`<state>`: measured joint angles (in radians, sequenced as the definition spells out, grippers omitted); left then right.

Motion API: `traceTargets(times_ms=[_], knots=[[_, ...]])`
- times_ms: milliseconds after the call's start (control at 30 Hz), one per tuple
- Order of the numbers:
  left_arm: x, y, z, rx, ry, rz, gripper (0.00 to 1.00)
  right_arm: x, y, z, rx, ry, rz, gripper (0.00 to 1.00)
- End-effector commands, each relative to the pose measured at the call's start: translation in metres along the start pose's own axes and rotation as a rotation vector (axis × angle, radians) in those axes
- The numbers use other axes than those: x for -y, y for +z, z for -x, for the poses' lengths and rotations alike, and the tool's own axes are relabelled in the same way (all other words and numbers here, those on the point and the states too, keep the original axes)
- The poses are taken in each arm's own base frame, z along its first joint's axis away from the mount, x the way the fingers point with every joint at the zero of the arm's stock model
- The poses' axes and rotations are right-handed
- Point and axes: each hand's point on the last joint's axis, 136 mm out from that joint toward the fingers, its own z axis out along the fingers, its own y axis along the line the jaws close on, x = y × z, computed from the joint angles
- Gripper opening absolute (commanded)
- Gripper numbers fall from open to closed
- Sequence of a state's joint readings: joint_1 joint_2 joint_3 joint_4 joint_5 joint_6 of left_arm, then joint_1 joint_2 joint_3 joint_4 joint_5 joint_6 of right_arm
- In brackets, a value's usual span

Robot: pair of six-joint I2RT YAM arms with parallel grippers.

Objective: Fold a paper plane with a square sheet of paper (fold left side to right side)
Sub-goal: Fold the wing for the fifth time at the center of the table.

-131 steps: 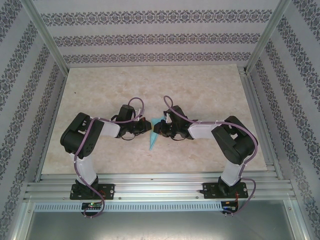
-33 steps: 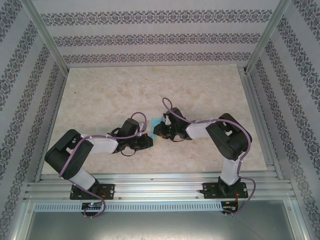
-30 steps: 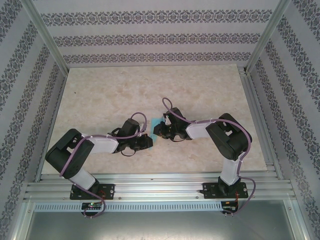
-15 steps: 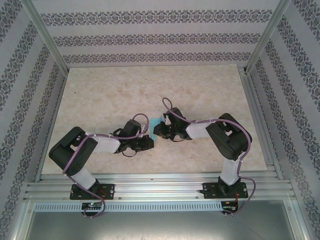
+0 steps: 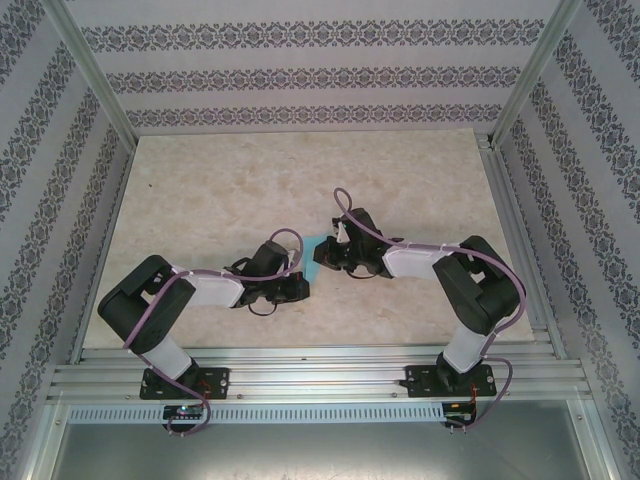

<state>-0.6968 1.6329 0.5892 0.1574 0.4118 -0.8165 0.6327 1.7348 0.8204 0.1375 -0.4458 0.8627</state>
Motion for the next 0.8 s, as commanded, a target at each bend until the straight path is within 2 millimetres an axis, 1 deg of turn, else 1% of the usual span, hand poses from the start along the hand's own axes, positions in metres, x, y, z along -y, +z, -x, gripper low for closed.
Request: traceTargets(times_ms=[0, 100, 200, 633, 767], knots=[[-0.051, 0.007, -0.044, -0.134, -0.044, 0.197, 0.06, -0.002, 0.008, -0.011, -0.009, 0.015, 0.031, 0.07], [-0.053, 0.008, -0.046, -0.141, -0.042, 0.207, 0.06, -0.003, 0.016, -0.016, -0.027, 0.02, 0.042, 0.06], [-0.054, 0.008, -0.046, -0.141, -0.041, 0.211, 0.06, 0.0, 0.021, -0.015, -0.028, 0.023, 0.034, 0.06], [-0.059, 0.008, -0.053, -0.158, -0.042, 0.225, 0.04, 0.035, 0.04, -0.009, -0.041, -0.028, -0.081, 0.06], [-0.064, 0.005, -0.057, -0.161, -0.048, 0.232, 0.04, 0.048, 0.037, 0.0, -0.023, -0.07, -0.147, 0.07]])
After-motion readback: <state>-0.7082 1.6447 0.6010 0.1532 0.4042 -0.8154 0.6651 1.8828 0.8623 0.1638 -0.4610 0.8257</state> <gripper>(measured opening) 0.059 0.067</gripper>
